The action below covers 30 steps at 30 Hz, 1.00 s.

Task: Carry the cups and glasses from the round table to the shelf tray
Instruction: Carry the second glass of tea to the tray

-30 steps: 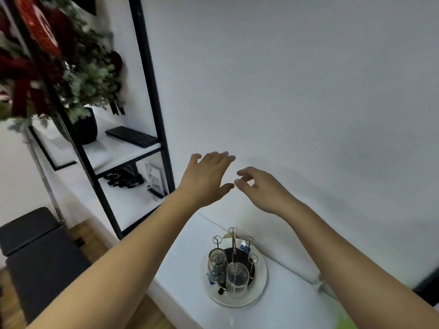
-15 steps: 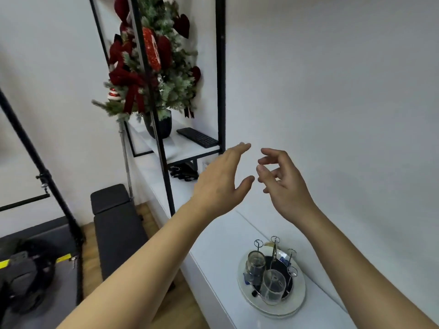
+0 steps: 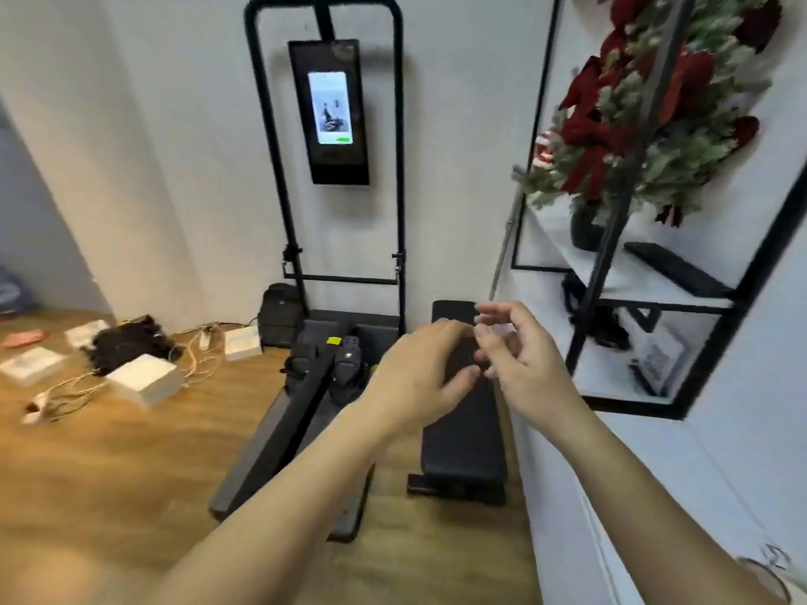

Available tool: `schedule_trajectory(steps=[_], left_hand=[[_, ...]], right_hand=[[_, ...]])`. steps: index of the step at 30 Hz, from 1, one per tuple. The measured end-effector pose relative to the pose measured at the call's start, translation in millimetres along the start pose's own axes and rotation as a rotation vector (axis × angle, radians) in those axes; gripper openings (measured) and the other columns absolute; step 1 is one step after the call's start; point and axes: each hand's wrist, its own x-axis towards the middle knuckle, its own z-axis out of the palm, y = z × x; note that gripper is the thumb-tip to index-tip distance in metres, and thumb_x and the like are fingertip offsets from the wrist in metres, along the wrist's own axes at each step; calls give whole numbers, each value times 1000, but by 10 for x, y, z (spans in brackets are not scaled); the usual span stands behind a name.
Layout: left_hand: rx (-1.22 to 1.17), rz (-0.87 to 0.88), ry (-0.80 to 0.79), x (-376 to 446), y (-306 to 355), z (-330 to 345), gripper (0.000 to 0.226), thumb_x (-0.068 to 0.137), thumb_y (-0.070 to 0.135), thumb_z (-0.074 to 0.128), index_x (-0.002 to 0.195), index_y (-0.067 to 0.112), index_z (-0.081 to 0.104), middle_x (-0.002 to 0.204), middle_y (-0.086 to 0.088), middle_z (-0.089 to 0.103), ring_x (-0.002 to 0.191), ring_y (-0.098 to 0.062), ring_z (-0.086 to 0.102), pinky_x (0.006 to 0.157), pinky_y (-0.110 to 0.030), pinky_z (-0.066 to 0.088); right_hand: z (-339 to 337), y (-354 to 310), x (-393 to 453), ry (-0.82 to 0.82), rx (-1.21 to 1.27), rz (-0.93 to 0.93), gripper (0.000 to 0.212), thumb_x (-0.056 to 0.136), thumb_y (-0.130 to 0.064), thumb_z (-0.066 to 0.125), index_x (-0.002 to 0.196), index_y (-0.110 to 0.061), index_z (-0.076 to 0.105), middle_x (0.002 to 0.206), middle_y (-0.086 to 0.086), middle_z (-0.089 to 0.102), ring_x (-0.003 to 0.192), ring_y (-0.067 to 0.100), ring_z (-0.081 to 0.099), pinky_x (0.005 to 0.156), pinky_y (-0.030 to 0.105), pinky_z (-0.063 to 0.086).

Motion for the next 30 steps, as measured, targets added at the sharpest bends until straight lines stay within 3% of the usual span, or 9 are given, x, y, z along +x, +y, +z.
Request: schedule_trajectory(steps=[2, 6, 10, 13, 17, 21, 25, 30], left_hand=[[37, -90, 41, -346, -245, -400, 40, 91, 34, 64, 128, 22, 56, 118, 4, 65, 110, -19, 59, 89, -42, 50], [147, -252, 165, -1419, -642, -1487, 38, 92, 35, 64, 129, 26, 57, 120, 8, 64, 112, -13, 59, 91, -40, 52], [296, -463, 311, -2898, -901, -2573, 43, 95, 39, 64, 134, 26, 53, 129, 8, 62, 117, -10, 58, 94, -31, 51], [390, -630, 363, -4077, -989, -3224, 49, 95, 40, 64, 139, 28, 48, 135, 8, 59, 123, -11, 55, 95, -30, 49], [467, -850, 463, -5563, -958, -4016, 63, 94, 41, 65, 148, 34, 33, 144, 10, 53, 128, -14, 54, 95, -40, 52], [537, -984, 629, -6526, -898, -4670, 71, 93, 37, 66, 149, 38, 23, 152, 8, 44, 131, -18, 50, 97, -43, 50], [548, -1081, 735, -7198, -1118, -5152, 72, 94, 35, 66, 152, 33, 24, 155, 6, 38, 134, -17, 47, 98, -37, 46], [558, -1153, 675, -7780, -1807, -5459, 73, 94, 37, 66, 151, 37, 21, 158, 11, 32, 135, -15, 46, 101, -40, 48]], right_hand=[[501, -200, -26, -79, 44, -32, 19, 100, -32, 58, 119, -33, 59, 113, -7, 64, 98, 16, 66, 84, 43, 58], [1747, -924, -373, -246, 164, -106, 22, 94, -47, 57, 115, -44, 58, 112, -12, 64, 97, 15, 68, 79, 38, 57], [3006, -1777, -1043, -368, 270, -206, 26, 99, -36, 58, 125, -31, 57, 115, -12, 63, 105, 17, 66, 87, 43, 57], [3863, -2359, -1627, -455, 339, -236, 28, 99, -39, 58, 125, -30, 56, 117, -9, 62, 99, 18, 66, 80, 44, 59], [4987, -3165, -2445, -636, 382, -334, 28, 99, -36, 58, 126, -34, 50, 122, -7, 57, 96, 7, 60, 74, 27, 50], [5873, -3836, -3076, -761, 306, -471, 43, 99, -34, 59, 139, -28, 46, 129, -10, 49, 97, 2, 56, 76, 16, 47], [6701, -4177, -3442, -822, 235, -567, 53, 96, -40, 61, 144, -28, 41, 141, -6, 45, 120, 14, 54, 94, 38, 54], [7773, -4319, -3496, -878, 237, -516, 54, 95, -44, 61, 143, -29, 41, 142, -4, 44, 115, 16, 57, 90, 42, 58]])
